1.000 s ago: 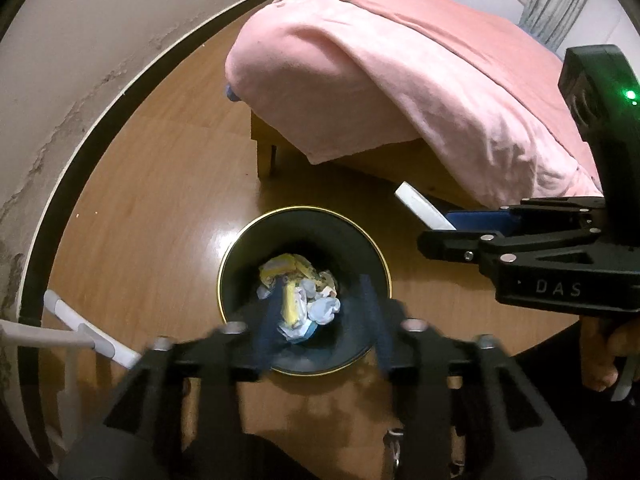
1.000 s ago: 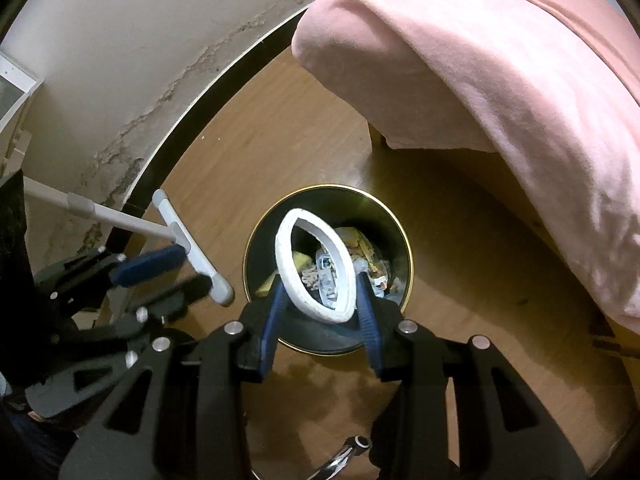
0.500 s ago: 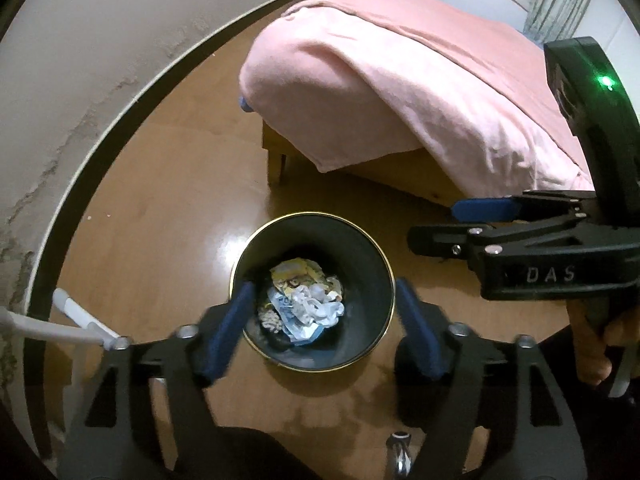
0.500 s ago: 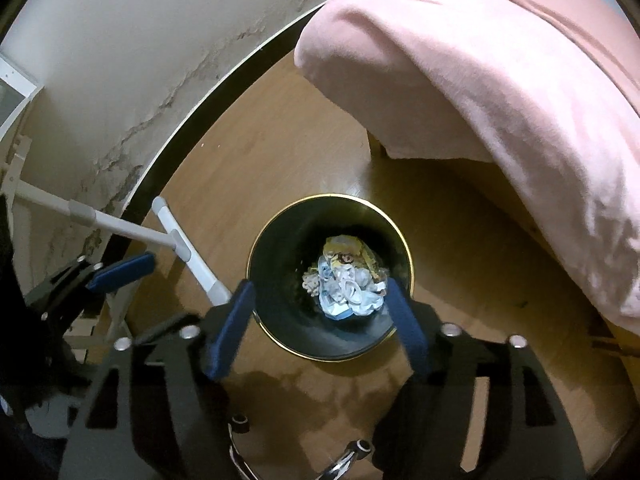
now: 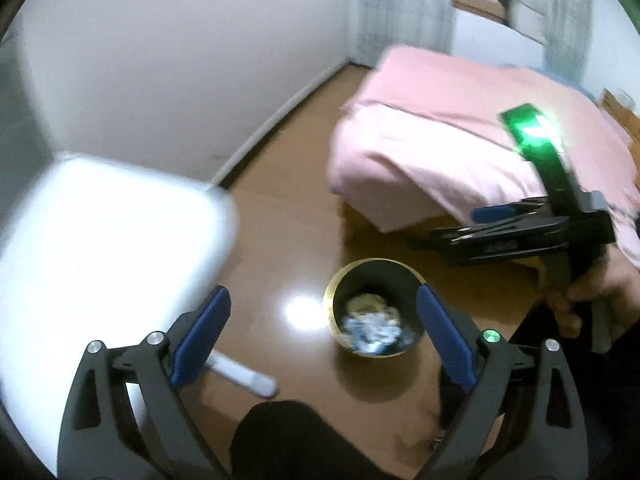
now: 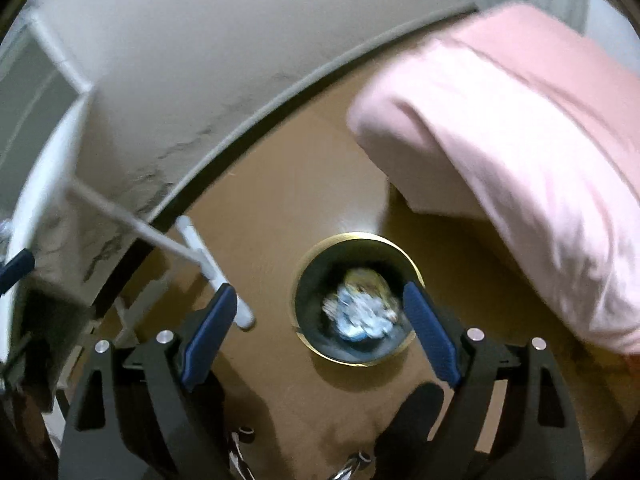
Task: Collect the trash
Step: 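Carry both items over the black bin and open both tools to drop them, then grasp the white cup with the left tool while the right tool grasps the grey-blue sock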
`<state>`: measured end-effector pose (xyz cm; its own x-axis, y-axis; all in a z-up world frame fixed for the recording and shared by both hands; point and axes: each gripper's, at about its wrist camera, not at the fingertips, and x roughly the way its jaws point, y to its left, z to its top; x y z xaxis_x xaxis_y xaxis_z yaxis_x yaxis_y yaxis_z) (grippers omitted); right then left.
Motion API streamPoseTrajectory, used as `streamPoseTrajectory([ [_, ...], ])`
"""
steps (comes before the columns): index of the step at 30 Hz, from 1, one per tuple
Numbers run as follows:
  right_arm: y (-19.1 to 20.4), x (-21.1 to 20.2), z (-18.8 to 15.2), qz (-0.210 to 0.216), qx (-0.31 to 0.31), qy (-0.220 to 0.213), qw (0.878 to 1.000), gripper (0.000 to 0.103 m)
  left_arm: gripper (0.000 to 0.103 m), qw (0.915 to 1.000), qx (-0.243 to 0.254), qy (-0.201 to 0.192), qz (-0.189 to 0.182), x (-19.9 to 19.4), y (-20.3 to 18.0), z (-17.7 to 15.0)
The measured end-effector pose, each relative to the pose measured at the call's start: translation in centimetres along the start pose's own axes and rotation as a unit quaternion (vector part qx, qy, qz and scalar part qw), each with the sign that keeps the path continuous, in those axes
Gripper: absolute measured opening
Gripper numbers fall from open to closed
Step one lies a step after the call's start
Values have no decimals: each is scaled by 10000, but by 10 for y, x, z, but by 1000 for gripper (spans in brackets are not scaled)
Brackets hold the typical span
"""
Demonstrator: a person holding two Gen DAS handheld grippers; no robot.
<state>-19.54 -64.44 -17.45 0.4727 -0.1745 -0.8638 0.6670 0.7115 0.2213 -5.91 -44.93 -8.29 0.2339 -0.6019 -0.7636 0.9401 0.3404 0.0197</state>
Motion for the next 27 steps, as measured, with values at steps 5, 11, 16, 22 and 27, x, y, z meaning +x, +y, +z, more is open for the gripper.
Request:
streamPoseTrajectory([
  [5, 110, -54, 16, 579, -1023, -450, 9920, 83, 91, 9937, -932, -94, 610, -76, 95, -37],
  [11, 269, -71, 13, 1598, -2314, -351, 9590, 83, 91, 9658, -2039, -132, 1594, -152, 202, -112],
  [16, 410, -50, -7, 2037, -3413, 64, 9176, 83, 91, 9380, -2773, -58, 2080, -199, 263, -171],
  [22, 521, -12, -16, 1990, -4194, 408, 8848, 83, 91, 9169, -3238, -52, 2334, -244, 303, -223],
  [27, 570, 7, -16, 1854, -4512, 454, 8717, 83, 91, 9123, -3326, -8, 2391, -257, 325, -240],
])
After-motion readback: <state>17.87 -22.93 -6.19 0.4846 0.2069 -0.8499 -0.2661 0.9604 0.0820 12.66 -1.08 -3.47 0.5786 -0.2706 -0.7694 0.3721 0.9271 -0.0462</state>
